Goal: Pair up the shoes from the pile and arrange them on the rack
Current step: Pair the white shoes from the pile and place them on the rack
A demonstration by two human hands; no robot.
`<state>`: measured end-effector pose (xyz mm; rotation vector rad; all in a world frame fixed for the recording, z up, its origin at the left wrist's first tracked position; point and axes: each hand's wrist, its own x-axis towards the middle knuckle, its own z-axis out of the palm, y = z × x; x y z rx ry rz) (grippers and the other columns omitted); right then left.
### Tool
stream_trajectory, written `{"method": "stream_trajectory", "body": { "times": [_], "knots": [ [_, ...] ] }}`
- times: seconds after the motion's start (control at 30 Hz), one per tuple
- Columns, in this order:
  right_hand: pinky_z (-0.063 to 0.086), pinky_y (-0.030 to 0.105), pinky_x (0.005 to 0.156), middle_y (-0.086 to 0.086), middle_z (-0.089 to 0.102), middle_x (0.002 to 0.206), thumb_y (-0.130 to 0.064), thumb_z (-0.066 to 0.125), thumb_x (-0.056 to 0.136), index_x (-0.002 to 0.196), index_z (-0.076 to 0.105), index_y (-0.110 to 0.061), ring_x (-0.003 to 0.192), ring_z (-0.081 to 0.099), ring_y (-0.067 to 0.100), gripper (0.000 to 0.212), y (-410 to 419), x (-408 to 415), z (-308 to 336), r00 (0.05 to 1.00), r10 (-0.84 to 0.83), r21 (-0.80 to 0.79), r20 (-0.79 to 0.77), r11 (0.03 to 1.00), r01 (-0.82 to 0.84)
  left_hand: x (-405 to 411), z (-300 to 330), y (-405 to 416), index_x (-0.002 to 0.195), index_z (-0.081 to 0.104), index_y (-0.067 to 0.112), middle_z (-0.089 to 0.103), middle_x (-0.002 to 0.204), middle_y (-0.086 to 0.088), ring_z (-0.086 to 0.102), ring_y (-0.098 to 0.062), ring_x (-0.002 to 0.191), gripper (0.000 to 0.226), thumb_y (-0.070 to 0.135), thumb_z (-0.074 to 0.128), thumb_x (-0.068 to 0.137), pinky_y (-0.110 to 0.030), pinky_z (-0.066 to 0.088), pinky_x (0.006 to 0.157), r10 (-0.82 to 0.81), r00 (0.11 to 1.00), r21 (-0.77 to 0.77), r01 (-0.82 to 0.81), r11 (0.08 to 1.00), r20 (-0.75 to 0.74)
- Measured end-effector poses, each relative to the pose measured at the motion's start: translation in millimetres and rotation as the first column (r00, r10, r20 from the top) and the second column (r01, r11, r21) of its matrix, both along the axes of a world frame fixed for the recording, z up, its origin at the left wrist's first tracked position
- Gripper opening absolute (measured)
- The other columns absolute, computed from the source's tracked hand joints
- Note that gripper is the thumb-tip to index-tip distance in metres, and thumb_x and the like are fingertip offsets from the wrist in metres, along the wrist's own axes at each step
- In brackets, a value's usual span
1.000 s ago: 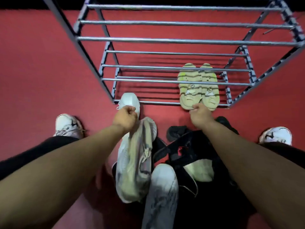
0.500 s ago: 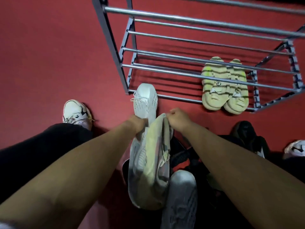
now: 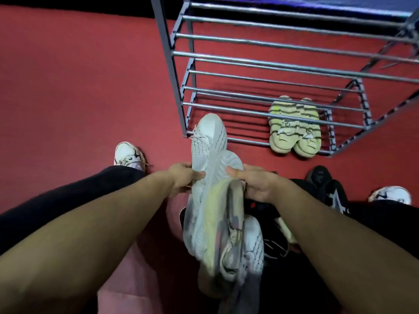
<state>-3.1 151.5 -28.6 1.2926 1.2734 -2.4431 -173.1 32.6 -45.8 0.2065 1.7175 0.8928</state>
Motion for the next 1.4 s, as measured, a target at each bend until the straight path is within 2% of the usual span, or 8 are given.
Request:
{"method": "stream_trajectory", "body": {
  "times": [0.2,0.43,0.57,0.77,0.87,1.0,1.23,1.4],
  "knots": [
    [0.06,0.034,0.082,0.012,0.071,0.117,-0.019,0.064,0.09,0.122,0.063,-0.006,0.102,0.07,0.024,0.035,5.3,67.3,76.0,0.999,-0.05,0.066,0.011,0.997,0.049,50.9,57.8,-2.5,0.111,0.064,0.006,0.072,0.098,-0.008,0.07,-0.026,0.082,0.027,0.01,0.069,0.085,-0.036,0.059,0.065,-0.035,0.995,0.056,0.041,0.998,-0.092],
    [0.053,0.043,0.093,0.015,0.059,0.127,-0.029,0.068,0.082,0.138,0.043,-0.007,0.108,0.062,0.033,0.065,15.7,120.6,124.3,0.822,-0.357,0.727,0.443,0.679,-0.096,67.6,99.7,-3.4,0.106,0.064,0.005,0.066,0.09,-0.009,0.062,-0.025,0.071,0.02,0.011,0.066,0.087,-0.032,0.053,0.057,0.107,0.947,0.093,-0.082,0.992,-0.302],
    [0.052,0.037,0.086,0.013,0.048,0.14,-0.032,0.065,0.086,0.146,0.029,-0.012,0.118,0.055,0.032,0.073,-44.7,113.6,98.6,0.852,-0.11,0.638,0.513,0.713,-0.292,78.5,106.9,-18.1,0.098,0.065,0.007,0.067,0.087,-0.008,0.064,-0.025,0.072,0.014,0.011,0.069,0.085,-0.032,0.053,0.058,0.114,0.973,0.1,-0.096,0.99,-0.199],
    [0.04,0.022,0.044,-0.001,0.043,0.067,-0.002,0.045,0.097,0.124,0.05,0.011,0.046,0.033,0.011,0.031,-83.7,122.1,36.9,0.951,-0.307,0.089,0.041,0.949,0.302,92.8,92.6,-53.1,0.099,0.066,0.015,0.071,0.084,-0.001,0.067,-0.017,0.07,0.011,0.011,0.064,0.089,-0.023,0.052,0.048,0.131,0.991,0.12,-0.127,0.985,-0.026],
    [0.038,0.021,0.04,0.004,0.052,0.071,0.009,0.039,0.094,0.105,0.058,0.008,0.049,0.034,0.014,0.022,-62.1,151.6,29.8,0.886,-0.431,0.271,0.173,0.885,0.378,94.8,85.9,-65.3,0.109,0.065,0.014,0.072,0.092,-0.003,0.069,-0.019,0.077,0.02,0.01,0.062,0.09,-0.027,0.055,0.055,0.156,0.987,0.121,-0.159,0.98,0.033],
    [0.052,0.032,0.065,0.003,0.061,0.083,-0.005,0.053,0.091,0.112,0.068,-0.01,0.065,0.054,0.018,0.026,-41.3,190.1,14.1,0.807,-0.439,0.648,0.396,0.756,0.093,102.7,84.9,-66.3,0.109,0.062,0.017,0.068,0.09,-0.002,0.064,-0.019,0.079,0.017,0.017,0.059,0.093,-0.032,0.052,0.062,0.188,0.978,0.1,-0.197,0.975,0.095],
    [0.043,0.034,0.08,0.012,0.057,0.087,-0.018,0.045,0.096,0.08,0.064,-0.006,0.091,0.053,0.026,0.028,-52.8,205.4,-8.5,0.767,-0.177,0.579,0.617,0.762,-0.29,98.3,80.6,-62.3,0.109,0.063,0.022,0.067,0.095,-0.001,0.062,-0.02,0.087,0.016,0.024,0.057,0.094,-0.042,0.053,0.087,0.171,0.969,0.12,-0.194,0.974,0.177],
    [0.04,0.036,0.106,0.013,0.05,0.144,-0.031,0.045,0.098,0.14,0.046,-0.01,0.129,0.048,0.033,0.046,-70.7,190.1,1.7,0.696,0.124,0.492,0.707,0.619,-0.612,97.9,74.5,-71.0,0.115,0.062,0.022,0.068,0.1,0.0,0.065,-0.018,0.087,0.024,0.02,0.062,0.091,-0.035,0.057,0.07,0.143,0.977,0.119,-0.162,0.98,0.156]
  ]
}}
